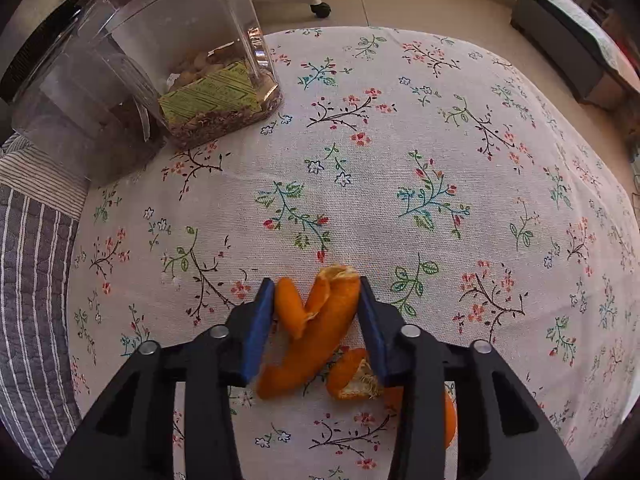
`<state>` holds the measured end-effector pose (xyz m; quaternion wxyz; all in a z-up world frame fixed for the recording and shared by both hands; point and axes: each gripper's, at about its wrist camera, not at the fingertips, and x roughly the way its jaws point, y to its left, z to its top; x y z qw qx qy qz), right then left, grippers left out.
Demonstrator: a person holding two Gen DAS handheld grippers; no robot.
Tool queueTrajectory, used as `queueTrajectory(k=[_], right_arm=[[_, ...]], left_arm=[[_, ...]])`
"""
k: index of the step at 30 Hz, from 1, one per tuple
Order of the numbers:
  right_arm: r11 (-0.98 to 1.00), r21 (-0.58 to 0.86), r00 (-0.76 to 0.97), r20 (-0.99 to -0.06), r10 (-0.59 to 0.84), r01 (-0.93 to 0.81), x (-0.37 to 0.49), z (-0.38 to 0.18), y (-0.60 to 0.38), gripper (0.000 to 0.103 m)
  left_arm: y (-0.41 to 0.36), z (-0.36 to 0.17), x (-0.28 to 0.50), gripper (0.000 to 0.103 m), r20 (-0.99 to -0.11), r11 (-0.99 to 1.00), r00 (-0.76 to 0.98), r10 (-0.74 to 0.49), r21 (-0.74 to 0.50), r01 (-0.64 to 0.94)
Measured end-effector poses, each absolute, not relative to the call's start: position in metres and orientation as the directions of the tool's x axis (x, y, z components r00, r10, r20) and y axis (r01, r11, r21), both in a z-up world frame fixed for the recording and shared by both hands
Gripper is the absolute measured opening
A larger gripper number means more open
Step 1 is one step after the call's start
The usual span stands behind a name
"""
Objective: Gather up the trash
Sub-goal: 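Grasp the long orange peel strip with the left gripper, then grasp the orange peel pieces with the right gripper while the left gripper holds its peel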
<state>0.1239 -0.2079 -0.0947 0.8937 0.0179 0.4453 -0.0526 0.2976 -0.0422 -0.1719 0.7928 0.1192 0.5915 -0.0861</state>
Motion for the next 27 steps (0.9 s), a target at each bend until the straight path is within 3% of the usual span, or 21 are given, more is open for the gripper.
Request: queueTrajectory(k=[6,14,20,26,27], right_arm=[[0.999,0.02,0.582,-0.813,0.032,-0.027,0.135,-0.104,-0.179,0.096],[0.976,0.12,0.496,-0.845,0.198,-0.184,0.177,-0.132,-0.129,0.092],[0.966,0.186,0.444,-0.861,0.249,-0.181,0.202,-0.155,-0.111,0.076],[0.956,0.228,0.419,-0.862,0.285,-0.182,0.212,-0.164,-0.108,0.052],[0.954,0.233,0.406,-0.866,0.291,-0.188,0.212,-0.168,-0.106,0.04]], left_arm=[[-0.01,-0.155,0.29,0.022,-0.958,0.971,0.282,-0.052,0.019,0.24],[0.041,-0.066,0.259,0.022,-0.877,0.981,0.449,-0.171,-0.111,0.158],[0.035,-0.032,0.255,0.022,-0.834,0.979,0.515,-0.198,-0.146,0.139],[0.036,-0.039,0.261,0.022,-0.847,0.984,0.503,-0.169,-0.115,0.136],[0.038,-0.041,0.262,0.022,-0.849,0.985,0.502,-0.165,-0.112,0.135]])
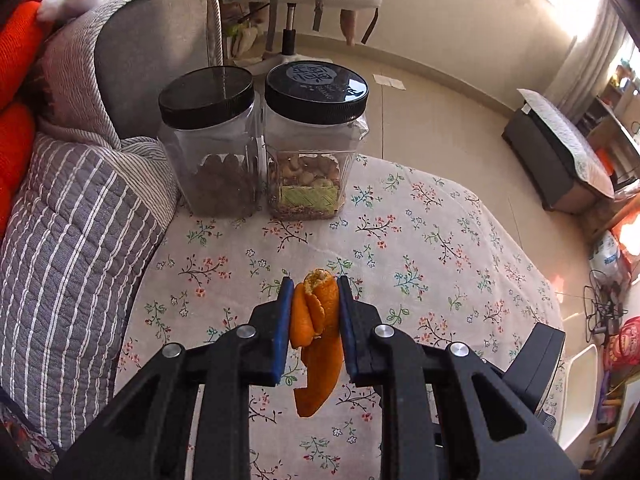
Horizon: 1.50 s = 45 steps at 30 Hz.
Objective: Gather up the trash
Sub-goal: 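Grasp the orange peel pieces with the right gripper while the left gripper holds its peel, then carry both peels to the bin while the right gripper drops its peel in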
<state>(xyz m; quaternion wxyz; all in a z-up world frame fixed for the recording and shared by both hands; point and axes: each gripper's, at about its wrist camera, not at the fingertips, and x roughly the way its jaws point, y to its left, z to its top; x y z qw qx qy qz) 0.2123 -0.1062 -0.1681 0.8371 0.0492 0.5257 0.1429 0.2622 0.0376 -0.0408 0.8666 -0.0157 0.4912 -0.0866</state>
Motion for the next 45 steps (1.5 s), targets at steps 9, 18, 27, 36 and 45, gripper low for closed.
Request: queueTrajectory(k=[9,18,27,36,45], right_arm=[[0.965,0.212,0.497,-0.827,0.262,-0.156,0.201,-0.139,-0.119,0.014],[0.987,0.145,0.674,-0.722,0.157,-0.075,0.179,-0.058,-0.161,0.014],[0.995,0.083,0.741,-0.672,0.017,0.051,0.144,-0.029,-0.202,0.014],[0.98,0.035,0.797,-0.588,-0.14,0.198,0.102,0.004,-0.247,0.014],[0.947,0.001,0.805,-0.528,-0.272,0.321,0.062,0.019,-0.29,0.014]], left_arm=[[0.037,-0.043,0.262,0.022,-0.85,0.989,0.51,-0.135,-0.087,0.117],[0.031,-0.012,0.243,0.022,-0.795,0.99,0.59,-0.139,-0.091,0.111],[0.0,0.026,0.203,0.022,-0.708,0.987,0.69,-0.148,-0.062,0.149],[-0.041,0.044,0.171,0.022,-0.644,0.974,0.738,-0.203,-0.057,0.218],[-0.085,0.051,0.144,0.022,-0.606,0.953,0.748,-0.27,-0.054,0.299]])
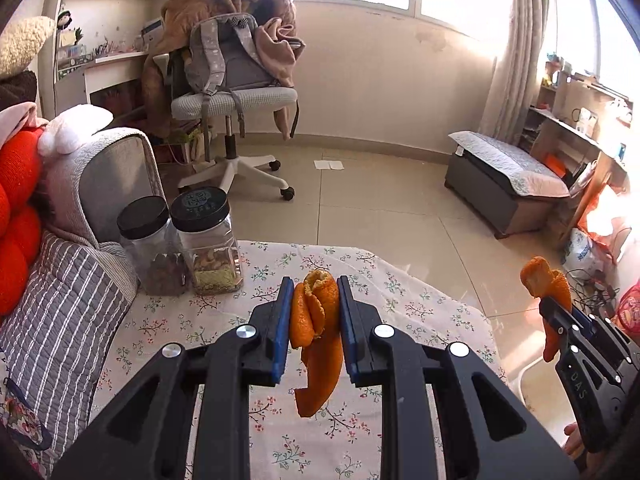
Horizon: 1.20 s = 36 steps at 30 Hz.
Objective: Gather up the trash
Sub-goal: 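Carry both peels to the bin while the right gripper drops its peel in, then lower the left gripper over the bin and open it to drop the peel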
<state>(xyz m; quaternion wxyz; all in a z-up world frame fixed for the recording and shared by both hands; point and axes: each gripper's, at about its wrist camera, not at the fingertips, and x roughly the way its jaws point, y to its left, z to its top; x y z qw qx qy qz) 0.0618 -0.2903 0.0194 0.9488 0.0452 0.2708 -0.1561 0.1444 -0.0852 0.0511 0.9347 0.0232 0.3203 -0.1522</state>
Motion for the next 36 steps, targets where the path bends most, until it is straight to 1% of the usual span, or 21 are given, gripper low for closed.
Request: queueTrajectory(k=[10,19,21,23,24,25,26,27,28,29,33,35,36], right_arm=[[0.883,-0.012,0.759,-0.505,-0.41,0.469,0.013,0.025,-0.349,0.014],[0.798,-0.03,0.658,-0.547,-0.517,0.602,-0.029,0.015,-0.406,0.015],[0.783,-0.038,0.637,-0.557,-0.532,0.621,-0.038,0.011,-0.416,0.016],[0.771,-0.037,0.623,-0.565,-0.541,0.636,-0.047,0.008,-0.425,0.021],[0.765,-0.038,0.617,-0.566,-0.547,0.643,-0.052,0.007,-0.43,0.021],[0.76,-0.038,0.613,-0.565,-0.552,0.649,-0.057,0.006,-0.435,0.024],[0.754,-0.039,0.609,-0.563,-0.558,0.656,-0.061,0.006,-0.438,0.03],[0.747,-0.041,0.604,-0.56,-0.567,0.664,-0.066,0.005,-0.442,0.033],[0.74,-0.04,0.599,-0.558,-0.574,0.672,-0.07,0.006,-0.445,0.039],[0.732,-0.036,0.595,-0.554,-0.581,0.681,-0.075,0.006,-0.449,0.042],[0.695,-0.02,0.579,-0.536,-0.615,0.719,-0.096,0.008,-0.464,0.06],[0.666,-0.011,0.562,-0.526,-0.638,0.746,-0.106,0.008,-0.473,0.075],[0.651,-0.006,0.554,-0.52,-0.651,0.759,-0.112,0.008,-0.477,0.077]], left_arm=[[-0.133,0.052,0.119,0.022,-0.585,0.918,0.736,-0.34,-0.038,0.394],[-0.183,0.04,0.095,0.022,-0.603,0.876,0.692,-0.397,-0.023,0.482],[-0.194,0.039,0.087,0.022,-0.605,0.861,0.678,-0.418,-0.027,0.507],[-0.207,0.037,0.078,0.022,-0.604,0.847,0.666,-0.438,-0.029,0.531],[-0.215,0.037,0.074,0.022,-0.603,0.839,0.66,-0.448,-0.028,0.543],[-0.221,0.036,0.07,0.022,-0.603,0.831,0.654,-0.457,-0.027,0.556],[-0.228,0.034,0.065,0.022,-0.604,0.823,0.647,-0.465,-0.026,0.567],[-0.235,0.034,0.062,0.022,-0.604,0.815,0.64,-0.474,-0.026,0.579],[-0.242,0.033,0.058,0.022,-0.604,0.807,0.634,-0.482,-0.026,0.589],[-0.249,0.033,0.054,0.022,-0.604,0.801,0.628,-0.49,-0.027,0.599],[-0.277,0.029,0.04,0.022,-0.607,0.773,0.599,-0.522,-0.039,0.633],[-0.289,0.026,0.034,0.022,-0.61,0.756,0.582,-0.538,-0.043,0.653],[-0.295,0.024,0.03,0.022,-0.613,0.749,0.573,-0.544,-0.048,0.661]])
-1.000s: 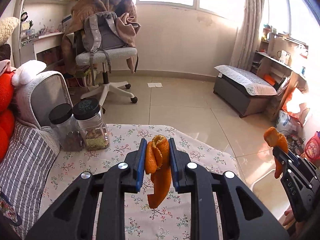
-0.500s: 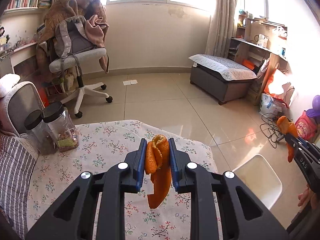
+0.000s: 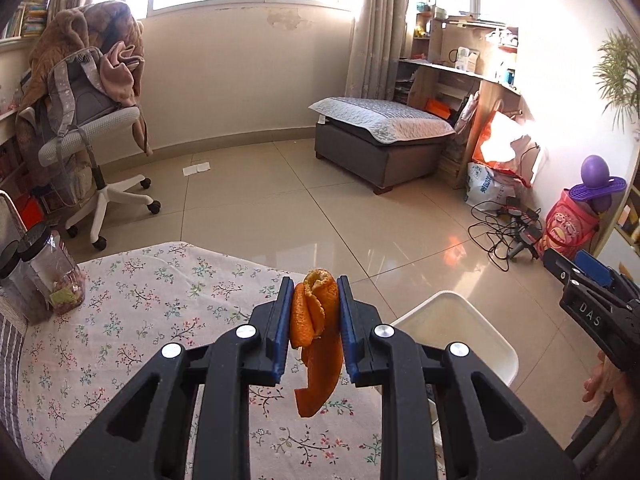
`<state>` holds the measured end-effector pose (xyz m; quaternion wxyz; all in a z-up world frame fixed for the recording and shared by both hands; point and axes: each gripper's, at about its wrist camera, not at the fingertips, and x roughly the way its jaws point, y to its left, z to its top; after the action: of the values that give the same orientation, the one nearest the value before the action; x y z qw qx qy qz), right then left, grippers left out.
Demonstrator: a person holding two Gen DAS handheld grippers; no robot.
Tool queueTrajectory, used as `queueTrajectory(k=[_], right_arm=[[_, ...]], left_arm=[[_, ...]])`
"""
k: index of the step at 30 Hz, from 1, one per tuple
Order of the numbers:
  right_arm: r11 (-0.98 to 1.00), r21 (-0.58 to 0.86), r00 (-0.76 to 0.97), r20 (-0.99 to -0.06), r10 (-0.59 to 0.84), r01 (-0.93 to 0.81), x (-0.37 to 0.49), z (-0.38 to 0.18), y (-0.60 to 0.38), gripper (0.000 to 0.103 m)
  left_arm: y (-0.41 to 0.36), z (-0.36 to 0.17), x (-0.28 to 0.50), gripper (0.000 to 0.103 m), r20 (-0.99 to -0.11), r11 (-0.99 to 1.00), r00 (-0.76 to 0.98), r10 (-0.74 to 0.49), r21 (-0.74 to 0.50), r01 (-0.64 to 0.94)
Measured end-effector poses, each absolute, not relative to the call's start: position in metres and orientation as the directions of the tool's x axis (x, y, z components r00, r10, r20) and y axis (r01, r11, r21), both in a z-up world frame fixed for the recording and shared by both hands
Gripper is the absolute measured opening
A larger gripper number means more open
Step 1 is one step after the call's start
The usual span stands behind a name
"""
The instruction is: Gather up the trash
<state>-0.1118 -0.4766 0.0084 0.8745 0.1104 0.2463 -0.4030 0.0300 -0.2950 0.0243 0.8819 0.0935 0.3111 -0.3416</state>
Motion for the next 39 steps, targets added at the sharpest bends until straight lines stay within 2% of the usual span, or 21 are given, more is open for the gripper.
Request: queueTrajectory(k=[4,7,19,23,25,27,33,37,39], right_arm=[[0.584,0.01,0.512,-0.494,-0.703,0.812,-0.135,0.011,-0.497,0.093],[0.546,0.022,0.484,-0.496,-0.722,0.838,-0.15,0.009,-0.509,0.096],[0.417,0.095,0.394,-0.563,-0.727,0.904,-0.199,-0.006,-0.565,0.096],[0.404,0.098,0.384,-0.569,-0.727,0.909,-0.204,-0.008,-0.571,0.096],[0.401,0.092,0.379,-0.567,-0.731,0.911,-0.204,-0.008,-0.571,0.096],[0.393,0.077,0.365,-0.567,-0.738,0.916,-0.204,-0.007,-0.571,0.096],[0.39,0.037,0.346,-0.542,-0.766,0.92,-0.198,-0.004,-0.558,0.096],[0.404,0.035,0.36,-0.53,-0.768,0.914,-0.191,-0.001,-0.543,0.096],[0.427,0.019,0.37,-0.536,-0.759,0.904,-0.183,0.0,-0.532,0.096]], left_arm=[[-0.321,0.017,0.019,0.022,-0.63,0.722,0.522,-0.575,-0.092,0.685],[-0.344,0.013,0.008,0.022,-0.641,0.699,0.492,-0.589,-0.1,0.708],[-0.422,0.003,-0.029,0.022,-0.667,0.599,0.383,-0.639,-0.119,0.792],[-0.446,-0.005,-0.035,0.027,-0.681,0.564,0.33,-0.654,-0.148,0.813],[-0.453,-0.007,-0.036,0.036,-0.687,0.557,0.318,-0.653,-0.151,0.817],[-0.457,-0.008,-0.039,0.055,-0.687,0.555,0.323,-0.652,-0.141,0.82],[-0.438,-0.005,-0.038,0.088,-0.666,0.612,0.407,-0.625,-0.093,0.785],[-0.408,0.002,-0.032,0.097,-0.622,0.672,0.492,-0.609,-0.075,0.737],[-0.394,0.005,-0.028,0.096,-0.615,0.701,0.528,-0.585,-0.057,0.711]])
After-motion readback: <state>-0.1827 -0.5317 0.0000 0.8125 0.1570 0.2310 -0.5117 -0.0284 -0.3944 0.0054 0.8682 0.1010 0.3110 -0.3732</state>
